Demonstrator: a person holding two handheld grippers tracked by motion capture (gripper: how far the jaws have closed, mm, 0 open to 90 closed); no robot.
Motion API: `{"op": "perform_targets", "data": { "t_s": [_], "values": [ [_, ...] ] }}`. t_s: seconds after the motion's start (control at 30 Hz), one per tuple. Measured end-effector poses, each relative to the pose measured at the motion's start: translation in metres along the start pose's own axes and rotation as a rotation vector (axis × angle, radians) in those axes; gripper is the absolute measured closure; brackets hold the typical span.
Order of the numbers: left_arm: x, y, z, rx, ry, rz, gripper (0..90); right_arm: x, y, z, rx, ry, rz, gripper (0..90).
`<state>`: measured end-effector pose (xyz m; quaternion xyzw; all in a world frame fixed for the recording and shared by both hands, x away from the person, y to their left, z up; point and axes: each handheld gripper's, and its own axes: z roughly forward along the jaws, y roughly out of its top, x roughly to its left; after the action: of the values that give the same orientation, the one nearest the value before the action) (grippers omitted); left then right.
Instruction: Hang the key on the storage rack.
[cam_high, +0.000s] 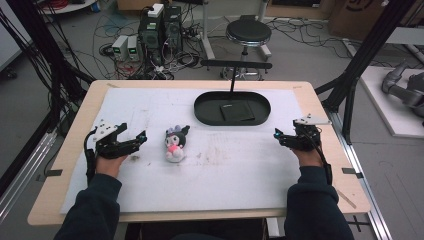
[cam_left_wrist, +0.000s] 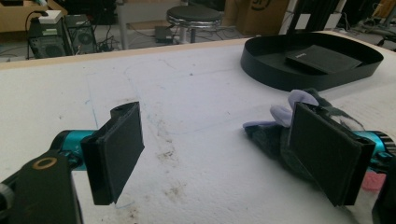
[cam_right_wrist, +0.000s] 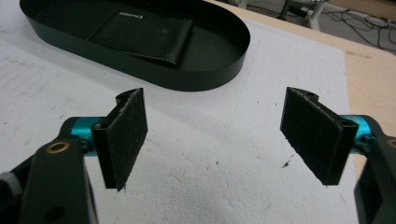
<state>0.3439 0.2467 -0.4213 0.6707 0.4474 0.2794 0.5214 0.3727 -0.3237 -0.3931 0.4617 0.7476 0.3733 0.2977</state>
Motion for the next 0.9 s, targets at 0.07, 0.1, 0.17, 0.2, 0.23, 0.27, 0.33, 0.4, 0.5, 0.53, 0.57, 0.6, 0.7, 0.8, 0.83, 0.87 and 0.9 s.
{"op": "perform_targets", "data": {
  "t_s": [0.07, 0.1, 0.17, 0.2, 0.23, 0.27, 0.33, 0.4, 0.5, 0.53, 0.57, 0.6, 0.7, 0.8, 0.83, 0.87, 0.9],
  "values": [
    [-0.002, 0.000, 0.000, 0.003, -0.013, -0.002, 18.4, 0.000, 0.000, -0.001, -0.010, 0.005, 0.002, 23.6],
    [-0.004, 0.000, 0.001, 0.002, -0.020, -0.001, 18.6, 0.000, 0.000, -0.001, -0.011, 0.007, 0.003, 23.6],
    [-0.008, 0.000, 0.003, 0.010, -0.036, -0.004, 18.6, 0.001, 0.000, -0.001, -0.009, 0.016, 0.003, 23.8],
    [-0.011, 0.001, 0.004, 0.016, -0.043, -0.003, 18.6, 0.002, 0.000, -0.001, -0.006, 0.019, 0.004, 24.4],
    [-0.014, 0.001, 0.005, 0.019, -0.053, -0.004, 18.8, 0.002, 0.000, 0.000, -0.007, 0.022, 0.000, 24.7],
    [-0.017, 0.002, 0.007, 0.023, -0.063, -0.001, 19.0, 0.003, 0.000, 0.000, -0.002, 0.023, -0.005, 24.7],
    [-0.025, 0.003, 0.009, 0.028, -0.079, 0.003, 19.5, 0.004, -0.001, 0.001, 0.000, 0.025, -0.014, 24.7],
    [-0.035, 0.004, 0.012, 0.040, -0.096, 0.013, 20.2, 0.004, -0.001, 0.001, -0.001, 0.030, -0.017, 24.8],
    [-0.049, 0.005, 0.017, 0.059, -0.119, 0.021, 21.0, 0.006, -0.002, 0.001, -0.003, 0.039, -0.015, 24.8],
    [-0.053, 0.006, 0.019, 0.068, -0.116, 0.022, 21.2, 0.006, -0.002, 0.000, -0.001, 0.042, -0.019, 24.8],
    [-0.056, 0.006, 0.022, 0.084, -0.113, 0.018, 21.4, 0.007, -0.002, 0.000, -0.006, 0.044, -0.018, 24.8],
    [-0.058, 0.007, 0.024, 0.095, -0.112, 0.006, 21.5, 0.007, -0.002, 0.000, -0.007, 0.048, -0.024, 24.9],
    [-0.067, 0.008, 0.031, 0.135, -0.093, -0.028, 21.5, 0.007, -0.001, 0.000, -0.016, 0.048, -0.024, 25.3],
    [-0.076, 0.010, 0.039, 0.177, -0.074, -0.030, 21.5, 0.006, -0.002, 0.000, -0.013, 0.050, -0.022, 25.3],
    [-0.078, 0.011, 0.041, 0.188, -0.072, -0.026, 21.5, 0.006, -0.002, 0.001, -0.009, 0.053, -0.022, 25.3],
    [-0.081, 0.012, 0.044, 0.201, -0.063, -0.022, 21.7, 0.007, -0.002, 0.001, -0.009, 0.053, -0.023, 25.3],
    [-0.084, 0.013, 0.047, 0.210, -0.061, -0.024, 21.8, 0.007, -0.002, 0.002, -0.008, 0.055, -0.024, 25.3]
  ]
}}
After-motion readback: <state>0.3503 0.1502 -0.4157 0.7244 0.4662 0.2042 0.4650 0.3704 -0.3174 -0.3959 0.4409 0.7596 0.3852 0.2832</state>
